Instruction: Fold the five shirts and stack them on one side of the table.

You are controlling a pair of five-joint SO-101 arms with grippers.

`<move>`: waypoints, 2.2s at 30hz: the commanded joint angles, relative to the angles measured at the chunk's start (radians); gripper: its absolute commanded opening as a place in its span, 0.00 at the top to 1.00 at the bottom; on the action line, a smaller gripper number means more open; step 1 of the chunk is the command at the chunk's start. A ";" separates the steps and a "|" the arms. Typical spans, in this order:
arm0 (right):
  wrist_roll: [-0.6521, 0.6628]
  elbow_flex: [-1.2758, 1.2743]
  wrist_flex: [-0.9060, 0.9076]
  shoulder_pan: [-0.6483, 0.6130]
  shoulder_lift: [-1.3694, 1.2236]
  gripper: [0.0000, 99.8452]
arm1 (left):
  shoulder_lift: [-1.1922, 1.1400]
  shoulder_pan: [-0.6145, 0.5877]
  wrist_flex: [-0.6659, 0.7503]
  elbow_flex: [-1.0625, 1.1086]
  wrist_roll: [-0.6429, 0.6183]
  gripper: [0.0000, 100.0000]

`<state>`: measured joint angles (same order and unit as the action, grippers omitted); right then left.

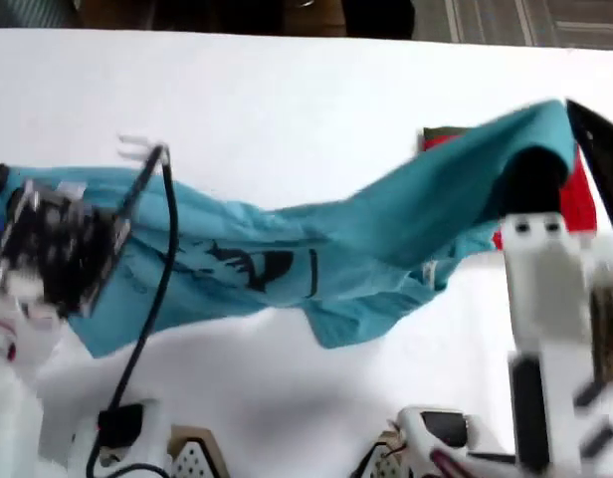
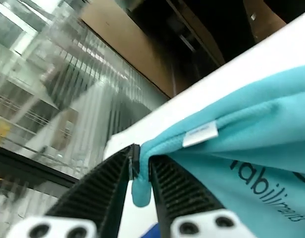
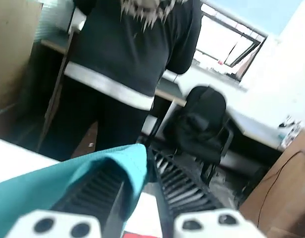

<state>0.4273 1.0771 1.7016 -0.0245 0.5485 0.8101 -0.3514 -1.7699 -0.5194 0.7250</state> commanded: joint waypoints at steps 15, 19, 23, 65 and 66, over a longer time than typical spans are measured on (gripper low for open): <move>0.110 -0.002 -0.174 0.015 0.174 0.98 | 0.097 -0.002 -0.011 -0.022 -0.008 0.97; 0.118 -0.002 -0.170 0.015 0.174 0.98 | 0.098 -0.003 -0.011 -0.018 -0.009 0.97; 0.118 -0.005 -0.165 0.015 0.173 0.98 | 0.098 -0.005 -0.012 -0.015 -0.009 0.97; 0.109 -0.646 -0.516 -0.088 -0.746 0.98 | -1.160 0.129 0.302 -0.010 -0.011 0.97; 0.109 -0.646 -0.499 -0.096 -0.763 0.98 | -1.188 0.133 0.292 -0.015 -0.011 0.97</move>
<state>0.5363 0.3882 1.1722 -0.1013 -0.1926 -0.3360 -0.2317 -1.4538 -0.4764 0.7250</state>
